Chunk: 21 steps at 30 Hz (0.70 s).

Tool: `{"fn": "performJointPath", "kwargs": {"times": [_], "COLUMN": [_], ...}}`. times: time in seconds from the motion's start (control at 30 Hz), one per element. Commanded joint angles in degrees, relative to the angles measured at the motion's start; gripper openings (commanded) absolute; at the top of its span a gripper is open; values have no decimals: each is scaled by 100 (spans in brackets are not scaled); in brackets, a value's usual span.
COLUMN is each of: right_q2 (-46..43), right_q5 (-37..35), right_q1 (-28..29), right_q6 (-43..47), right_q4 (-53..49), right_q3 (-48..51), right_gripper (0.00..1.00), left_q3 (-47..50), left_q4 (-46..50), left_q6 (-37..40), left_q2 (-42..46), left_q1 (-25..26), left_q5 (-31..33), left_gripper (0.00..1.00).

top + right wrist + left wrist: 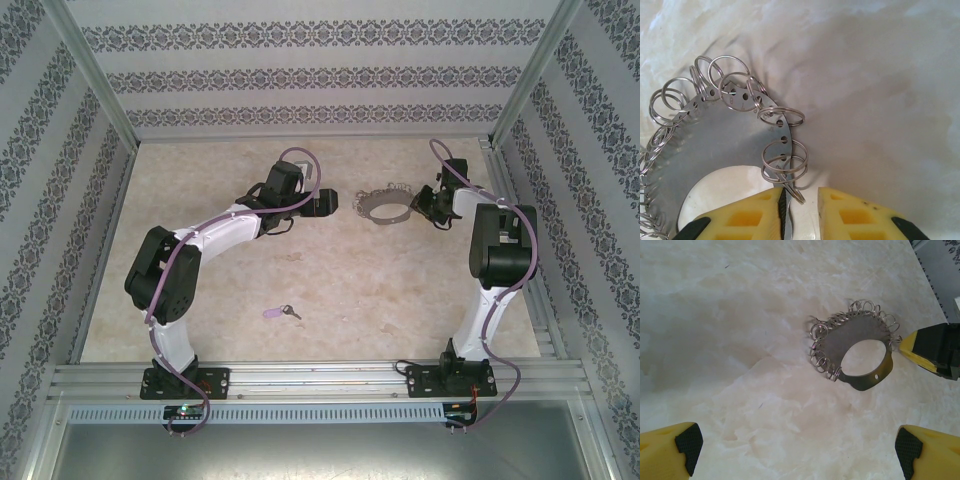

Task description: Put the keys on the keyring

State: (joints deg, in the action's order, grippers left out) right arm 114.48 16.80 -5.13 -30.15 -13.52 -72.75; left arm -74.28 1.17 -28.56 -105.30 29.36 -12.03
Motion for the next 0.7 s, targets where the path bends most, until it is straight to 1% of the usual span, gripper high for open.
{"fn": "performJointPath", "kwargs": {"times": [0.0, 0.1, 0.3, 0.53, 0.67], "right_q2": [39, 62, 111, 26, -278], "right_q5": [20, 31, 67, 174, 342], "right_q1": [-2, 20, 80, 172, 402], "right_q6": [-100, -91, -56, 8, 137], "right_q4": [-18, -16, -11, -11, -2], "right_q3": [-158, -195, -249, -166, 24], "right_gripper": [23, 19, 1, 0, 0], "left_q3": [-130, -139, -181, -138, 36], "left_q4": [-187, -205, -209, -119, -104], "left_q6": [-9, -18, -30, -44, -61], "left_q2": [-85, -100, -144, -70, 128], "left_q1": [17, 20, 18, 18, 17], "left_q5": [-71, -85, -106, -62, -20], "left_gripper": [100, 100, 100, 100, 100]}}
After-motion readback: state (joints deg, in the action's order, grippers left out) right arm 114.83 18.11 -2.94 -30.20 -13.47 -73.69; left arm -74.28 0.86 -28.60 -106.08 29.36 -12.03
